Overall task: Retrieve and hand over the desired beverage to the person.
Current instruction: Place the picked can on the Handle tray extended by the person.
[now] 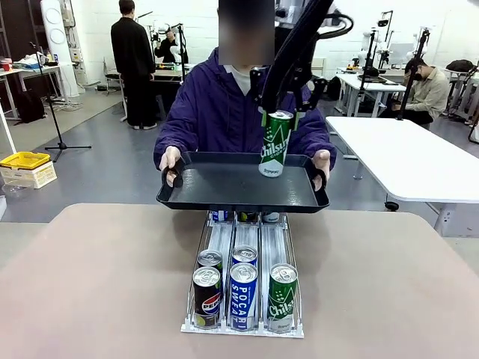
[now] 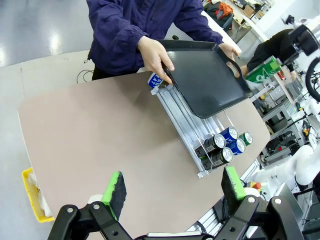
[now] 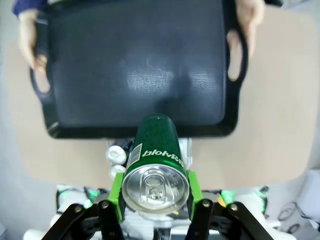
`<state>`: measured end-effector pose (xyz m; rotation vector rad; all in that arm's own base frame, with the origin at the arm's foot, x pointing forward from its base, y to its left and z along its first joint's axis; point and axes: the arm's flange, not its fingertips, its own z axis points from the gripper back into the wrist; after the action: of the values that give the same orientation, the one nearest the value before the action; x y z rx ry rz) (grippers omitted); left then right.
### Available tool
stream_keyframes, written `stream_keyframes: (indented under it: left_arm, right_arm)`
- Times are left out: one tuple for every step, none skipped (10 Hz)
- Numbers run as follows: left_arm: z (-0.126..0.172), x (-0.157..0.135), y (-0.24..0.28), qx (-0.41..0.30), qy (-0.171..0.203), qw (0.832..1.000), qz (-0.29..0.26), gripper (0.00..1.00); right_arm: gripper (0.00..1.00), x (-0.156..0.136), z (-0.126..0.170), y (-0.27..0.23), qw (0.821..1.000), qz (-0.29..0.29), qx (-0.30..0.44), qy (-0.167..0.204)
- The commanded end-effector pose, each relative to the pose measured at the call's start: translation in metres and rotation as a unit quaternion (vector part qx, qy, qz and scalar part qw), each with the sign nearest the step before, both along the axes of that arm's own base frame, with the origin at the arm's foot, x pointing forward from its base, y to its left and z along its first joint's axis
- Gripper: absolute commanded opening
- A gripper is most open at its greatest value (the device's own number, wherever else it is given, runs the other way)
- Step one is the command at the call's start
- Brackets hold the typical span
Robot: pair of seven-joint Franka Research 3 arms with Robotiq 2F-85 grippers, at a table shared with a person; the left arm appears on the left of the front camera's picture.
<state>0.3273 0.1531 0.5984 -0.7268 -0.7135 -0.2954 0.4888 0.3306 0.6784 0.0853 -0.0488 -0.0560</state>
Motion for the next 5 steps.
stream_keyframes:
  left_arm:
    - [0.000, 0.000, 0.001, -0.003, -0.011, 1.000, -0.005, 1.00]
    - [0.000, 0.000, 0.001, -0.003, -0.011, 1.000, -0.005, 1.00]
    - [0.000, 0.000, 0.001, -0.003, -0.011, 1.000, -0.005, 1.00]
    - [0.000, 0.000, 0.001, -0.003, -0.011, 1.000, -0.005, 1.00]
    - [0.000, 0.000, 0.001, -0.003, -0.011, 1.000, -0.005, 1.00]
  right_arm:
    - [0.58, 0.045, 0.031, 0.032, 1.000, 0.000, -0.024, 0.011]
    - [0.58, 0.062, 0.031, 0.042, 0.999, 0.009, -0.028, 0.022]
    - [0.58, 0.078, 0.026, 0.049, 0.999, 0.016, -0.037, 0.029]
    - [0.58, 0.097, 0.019, 0.058, 0.998, 0.027, -0.037, 0.039]
    - [0.58, 0.107, 0.009, 0.064, 0.998, 0.039, -0.031, 0.043]
